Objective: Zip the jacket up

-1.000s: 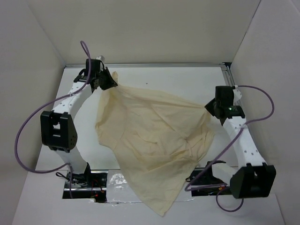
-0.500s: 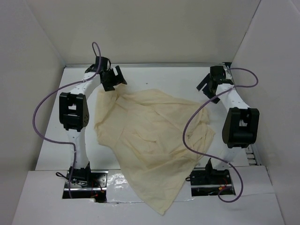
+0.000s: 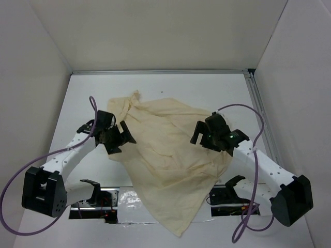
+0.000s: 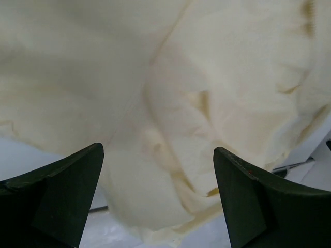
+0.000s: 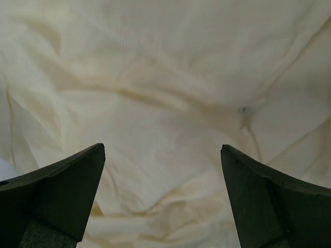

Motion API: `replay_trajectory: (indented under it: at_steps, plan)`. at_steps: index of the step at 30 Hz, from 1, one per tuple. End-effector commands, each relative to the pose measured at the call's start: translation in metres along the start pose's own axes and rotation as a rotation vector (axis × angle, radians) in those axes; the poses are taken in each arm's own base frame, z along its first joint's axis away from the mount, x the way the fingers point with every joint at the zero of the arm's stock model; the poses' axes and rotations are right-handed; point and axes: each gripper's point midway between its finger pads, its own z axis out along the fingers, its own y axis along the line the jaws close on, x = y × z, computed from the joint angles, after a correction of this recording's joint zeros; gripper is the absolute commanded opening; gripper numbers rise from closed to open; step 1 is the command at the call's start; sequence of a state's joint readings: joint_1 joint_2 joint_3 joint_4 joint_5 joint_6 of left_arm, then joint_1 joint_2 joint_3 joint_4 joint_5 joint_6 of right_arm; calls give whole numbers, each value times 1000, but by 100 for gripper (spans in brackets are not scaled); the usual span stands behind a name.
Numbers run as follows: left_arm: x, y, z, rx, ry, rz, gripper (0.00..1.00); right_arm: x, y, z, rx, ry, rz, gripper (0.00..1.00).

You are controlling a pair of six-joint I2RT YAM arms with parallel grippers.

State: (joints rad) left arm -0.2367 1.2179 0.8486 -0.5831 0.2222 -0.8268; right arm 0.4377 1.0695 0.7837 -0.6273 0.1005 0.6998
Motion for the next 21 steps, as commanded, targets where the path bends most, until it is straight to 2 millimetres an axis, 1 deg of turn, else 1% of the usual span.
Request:
replay_trajectory:
  at_steps: [1, 2, 3, 4, 5, 6, 7, 8, 9, 10, 11, 12, 14, 15, 16, 17, 18, 19, 20, 21]
  plan:
    - [30, 29, 9, -59, 39, -118, 99, 52, -4, -9, -25, 115, 11, 100]
    - [31, 26, 10, -32, 43, -104, 99, 67, 0, -9, -43, 159, 0, 100]
    - [31, 25, 12, -23, 45, -91, 99, 74, 0, -6, -38, 176, 18, 100]
    - [31, 23, 14, -18, 47, -83, 99, 83, -7, 1, 3, 204, 25, 100]
    - [32, 22, 18, -12, 68, -72, 99, 81, -14, 7, 48, 187, 37, 100]
    - [25, 16, 19, 4, 54, -59, 99, 83, -19, 16, 101, 198, 56, 100]
    - [24, 15, 23, -1, 62, -58, 99, 81, -22, 21, 128, 190, 63, 100]
    - [17, 10, 23, 5, 45, -45, 99, 80, -28, 32, 175, 202, 63, 100]
    - [13, 10, 24, -4, 36, -46, 99, 70, -22, 37, 177, 191, 67, 99]
    - [5, 12, 27, -27, 14, -47, 99, 60, -24, 50, 217, 191, 69, 98]
    - [1, 13, 28, -38, 6, -52, 99, 59, -24, 50, 213, 191, 56, 94]
    - [-4, 12, 29, -38, -5, -44, 99, 51, -23, 62, 240, 209, 60, 87]
    - [-16, 14, 36, -52, -14, -52, 99, 40, -25, 74, 277, 210, 49, 86]
    - [-23, 10, 38, -35, -27, -55, 99, 25, -28, 87, 322, 197, 62, 84]
    - [-27, 14, 48, -49, -13, -71, 99, 19, -32, 91, 353, 194, 68, 83]
    - [-37, 15, 53, -49, -28, -80, 99, 7, -29, 103, 366, 196, 60, 80]
    - [-43, 19, 69, -58, -14, -86, 99, -2, -35, 108, 382, 199, 82, 76]
    - [-62, 14, 71, -49, -36, -89, 99, -8, -36, 112, 382, 213, 76, 75]
    - [-69, 18, 79, -81, -32, -108, 99, -20, -29, 123, 361, 222, 86, 74]
    - [-64, 32, 96, -141, 30, -135, 99, -33, -32, 128, 359, 212, 108, 74]
